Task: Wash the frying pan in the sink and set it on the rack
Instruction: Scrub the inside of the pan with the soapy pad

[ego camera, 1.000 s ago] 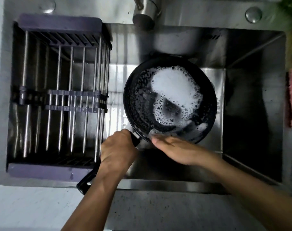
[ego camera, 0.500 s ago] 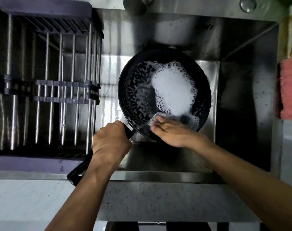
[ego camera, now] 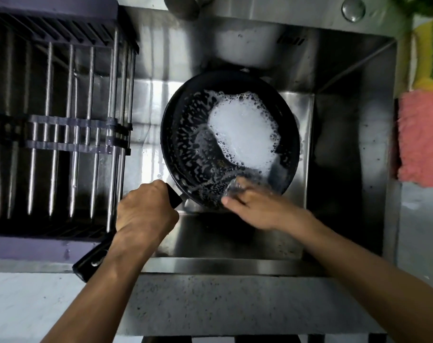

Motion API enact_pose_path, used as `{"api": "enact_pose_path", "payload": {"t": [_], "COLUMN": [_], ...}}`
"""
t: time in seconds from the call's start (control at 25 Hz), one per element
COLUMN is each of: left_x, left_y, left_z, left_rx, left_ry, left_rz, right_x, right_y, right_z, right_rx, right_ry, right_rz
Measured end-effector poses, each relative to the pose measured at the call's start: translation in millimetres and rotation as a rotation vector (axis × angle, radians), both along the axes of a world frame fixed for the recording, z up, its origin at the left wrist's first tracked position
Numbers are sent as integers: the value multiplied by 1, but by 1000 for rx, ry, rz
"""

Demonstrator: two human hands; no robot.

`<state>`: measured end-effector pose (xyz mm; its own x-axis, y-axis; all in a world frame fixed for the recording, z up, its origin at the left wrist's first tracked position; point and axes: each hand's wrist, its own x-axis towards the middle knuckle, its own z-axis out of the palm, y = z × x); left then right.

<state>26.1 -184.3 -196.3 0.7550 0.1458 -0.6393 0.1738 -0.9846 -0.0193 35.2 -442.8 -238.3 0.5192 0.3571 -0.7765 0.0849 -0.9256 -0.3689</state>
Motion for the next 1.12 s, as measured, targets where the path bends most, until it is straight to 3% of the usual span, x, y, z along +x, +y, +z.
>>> {"api": "enact_pose_path", "payload": {"t": [0.12,0.24,0.4,0.52,0.6,0.68,0.84,0.96,1.12], "left_x": [1,0,1,0,0,4,2,2,1], "left_y": [2,0,1,0,-3,-2,-4,-4,-6], "left_z": [-1,3,1,4,2,2,3,5,6], "left_rx": [6,11,8,9,-8,-12,-17,-29,-45], "left_ry": [5,4,-2,-1,1,-3,9,11,19], "left_rz": [15,8,7,-7,11,27,9,21,18], "right_x": [13,7,41,35,70,89,94,123,113], "right_y": [-10,-1,-22,-12,-19,-29,-15,-7,37], "right_z": [-5,-7,-25,-29,-33,-34,-48,-53,-71], "right_rx": [-235,-56,-269,-97,-107,-265,-133,-223,-110], "right_ry": [-168,-17,-202,-17,-198,-408,-285,-476,-331], "right_rz": [47,46,120,150,117,138,163,31,-70]}}
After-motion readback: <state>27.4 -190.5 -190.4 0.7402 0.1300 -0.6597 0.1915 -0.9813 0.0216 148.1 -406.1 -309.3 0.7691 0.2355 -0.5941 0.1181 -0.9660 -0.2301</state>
